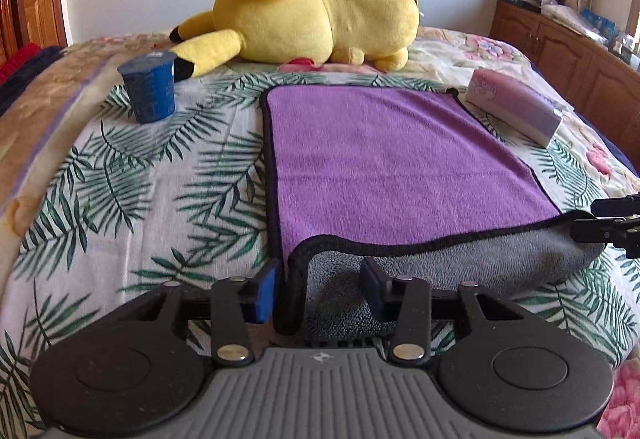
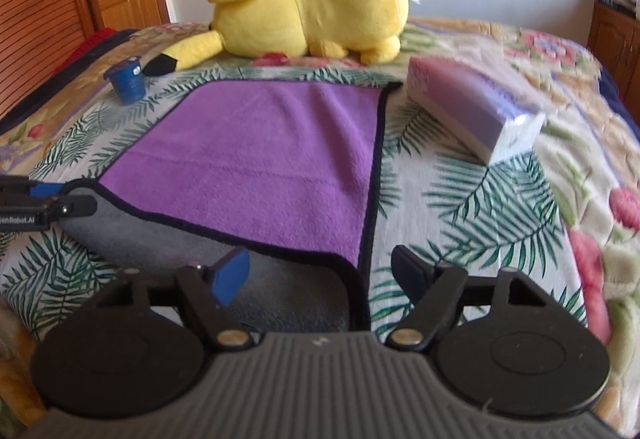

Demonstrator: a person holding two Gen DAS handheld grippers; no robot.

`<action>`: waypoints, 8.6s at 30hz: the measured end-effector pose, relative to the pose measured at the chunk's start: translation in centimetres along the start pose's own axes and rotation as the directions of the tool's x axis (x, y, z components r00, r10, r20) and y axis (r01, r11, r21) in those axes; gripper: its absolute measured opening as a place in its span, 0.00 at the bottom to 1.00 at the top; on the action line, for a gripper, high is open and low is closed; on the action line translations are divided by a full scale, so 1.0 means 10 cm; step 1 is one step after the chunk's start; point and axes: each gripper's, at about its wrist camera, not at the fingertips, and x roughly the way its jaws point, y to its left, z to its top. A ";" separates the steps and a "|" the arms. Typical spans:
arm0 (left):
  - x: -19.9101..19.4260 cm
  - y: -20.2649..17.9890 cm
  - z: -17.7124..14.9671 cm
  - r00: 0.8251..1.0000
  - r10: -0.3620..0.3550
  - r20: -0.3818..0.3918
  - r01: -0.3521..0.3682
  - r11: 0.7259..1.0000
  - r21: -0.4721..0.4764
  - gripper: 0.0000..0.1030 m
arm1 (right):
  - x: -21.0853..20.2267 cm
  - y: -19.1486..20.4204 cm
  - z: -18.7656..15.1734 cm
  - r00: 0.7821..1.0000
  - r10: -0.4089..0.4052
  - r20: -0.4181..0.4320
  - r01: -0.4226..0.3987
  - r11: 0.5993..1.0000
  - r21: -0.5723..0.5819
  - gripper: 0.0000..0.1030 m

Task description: Fold towel

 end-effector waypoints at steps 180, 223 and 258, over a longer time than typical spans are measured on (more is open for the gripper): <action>0.04 -0.48 1.28 0.980 0.025 0.196 -0.060 0.983 0.174 0.81 | 0.16 0.03 1.14 0.986 0.028 0.164 -0.009 0.993 -0.116 0.83; -1.95 -1.26 0.84 0.961 0.027 0.273 -0.073 0.984 0.161 0.84 | -1.72 0.08 0.71 0.950 0.018 0.311 -0.011 1.000 -0.025 1.00; -2.46 -1.41 -0.08 0.962 0.025 0.270 -0.067 0.987 0.147 0.84 | -2.36 0.28 -0.25 0.931 -0.015 0.364 0.002 0.999 0.036 1.00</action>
